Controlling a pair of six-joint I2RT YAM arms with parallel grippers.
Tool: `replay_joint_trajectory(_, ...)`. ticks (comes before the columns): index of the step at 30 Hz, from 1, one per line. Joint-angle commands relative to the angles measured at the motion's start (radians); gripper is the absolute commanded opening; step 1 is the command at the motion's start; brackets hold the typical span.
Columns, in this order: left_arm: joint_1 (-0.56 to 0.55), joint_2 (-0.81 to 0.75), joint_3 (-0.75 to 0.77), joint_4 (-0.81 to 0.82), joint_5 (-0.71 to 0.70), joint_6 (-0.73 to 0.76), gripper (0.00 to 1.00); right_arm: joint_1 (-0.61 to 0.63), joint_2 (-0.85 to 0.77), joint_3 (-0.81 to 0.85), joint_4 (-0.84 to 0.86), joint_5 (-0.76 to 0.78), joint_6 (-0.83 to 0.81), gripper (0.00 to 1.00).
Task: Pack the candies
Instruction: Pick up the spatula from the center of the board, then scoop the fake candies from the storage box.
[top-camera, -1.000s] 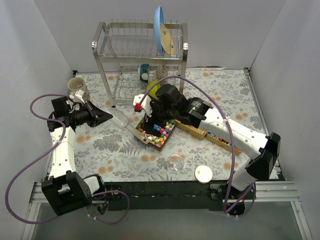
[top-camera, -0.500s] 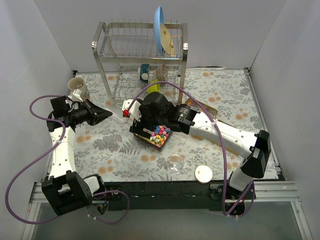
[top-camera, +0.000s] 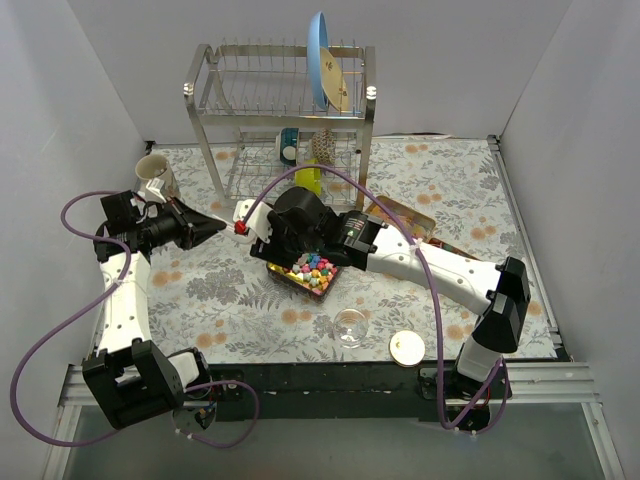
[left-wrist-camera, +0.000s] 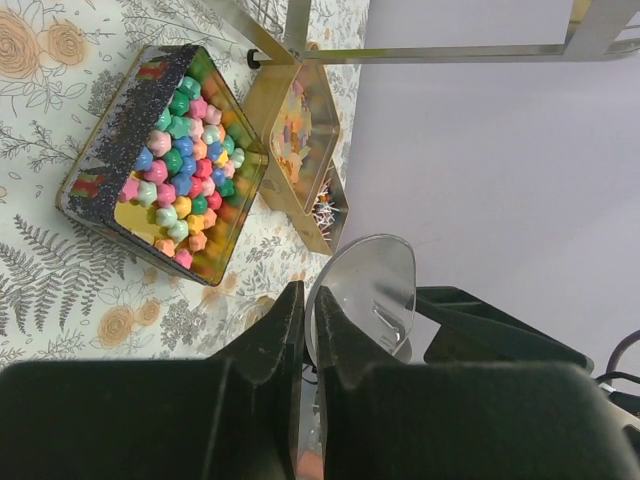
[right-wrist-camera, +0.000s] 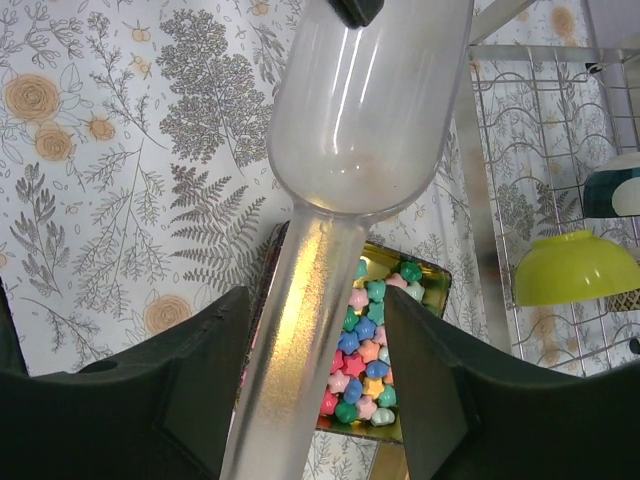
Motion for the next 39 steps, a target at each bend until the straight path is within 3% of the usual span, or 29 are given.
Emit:
replay_joint_trajectory(1, 0.010, -0.012, -0.007, 0.018, 0.078, -0.023, 0.00, 0.001, -0.006, 0.018, 0.054, 0.032, -0.010, 0.61)
replay_joint_trajectory(6, 0.013, -0.013, -0.021, 0.024, 0.088, -0.028, 0.00, 0.001, -0.014, -0.004, 0.063, 0.041, -0.019, 0.49)
replay_joint_trajectory(8, 0.013, -0.013, -0.026, 0.029, 0.095, -0.031, 0.00, 0.001, -0.014, -0.008, 0.067, 0.043, -0.022, 0.38)
replay_joint_trajectory(9, 0.013, -0.013, -0.030, 0.030, 0.096, -0.031, 0.00, 0.001, -0.012, -0.011, 0.069, 0.044, -0.022, 0.25)
replay_joint_trajectory(12, 0.016, -0.015, -0.039, 0.036, 0.104, -0.030, 0.00, 0.001, -0.008, -0.011, 0.073, 0.049, -0.026, 0.01)
replay_joint_trajectory(15, 0.017, -0.015, -0.040, 0.046, 0.092, -0.007, 0.04, 0.001, -0.012, -0.013, 0.064, 0.050, -0.026, 0.01)
replay_joint_trajectory(16, 0.017, -0.015, -0.029, 0.038, 0.078, 0.009, 0.25, 0.001, -0.017, -0.017, 0.060, 0.058, -0.019, 0.01)
replay_joint_trajectory(20, 0.017, -0.007, 0.034, -0.016, 0.035, 0.171, 0.43, -0.011, -0.107, -0.076, 0.031, 0.086, -0.013, 0.01)
replay_joint_trajectory(23, 0.017, 0.005, 0.121, -0.089, 0.033, 0.288, 0.46, -0.055, -0.220, -0.158, -0.054, 0.051, -0.070, 0.01)
replay_joint_trajectory(27, 0.017, 0.016, 0.183, -0.177, 0.042, 0.523, 0.48, -0.227, -0.383, -0.288, -0.242, -0.106, -0.170, 0.01)
replay_joint_trajectory(30, 0.017, 0.020, 0.180, -0.217, 0.049, 0.656, 0.49, -0.311, -0.523, -0.358, -0.334, -0.129, -0.277, 0.01)
replay_joint_trajectory(33, 0.017, 0.028, 0.119, -0.185, -0.068, 0.658, 0.47, -0.316, -0.620, -0.407, -0.408, -0.076, -0.358, 0.01)
replay_joint_trajectory(35, 0.016, 0.034, 0.068, -0.122, -0.208, 0.558, 0.45, -0.322, -0.637, -0.412, -0.440, -0.056, -0.400, 0.01)
replay_joint_trajectory(39, -0.058, 0.063, -0.059, -0.018, -0.267, 0.419, 0.44, -0.327, -0.595, -0.367, -0.463, 0.036, -0.478, 0.01)
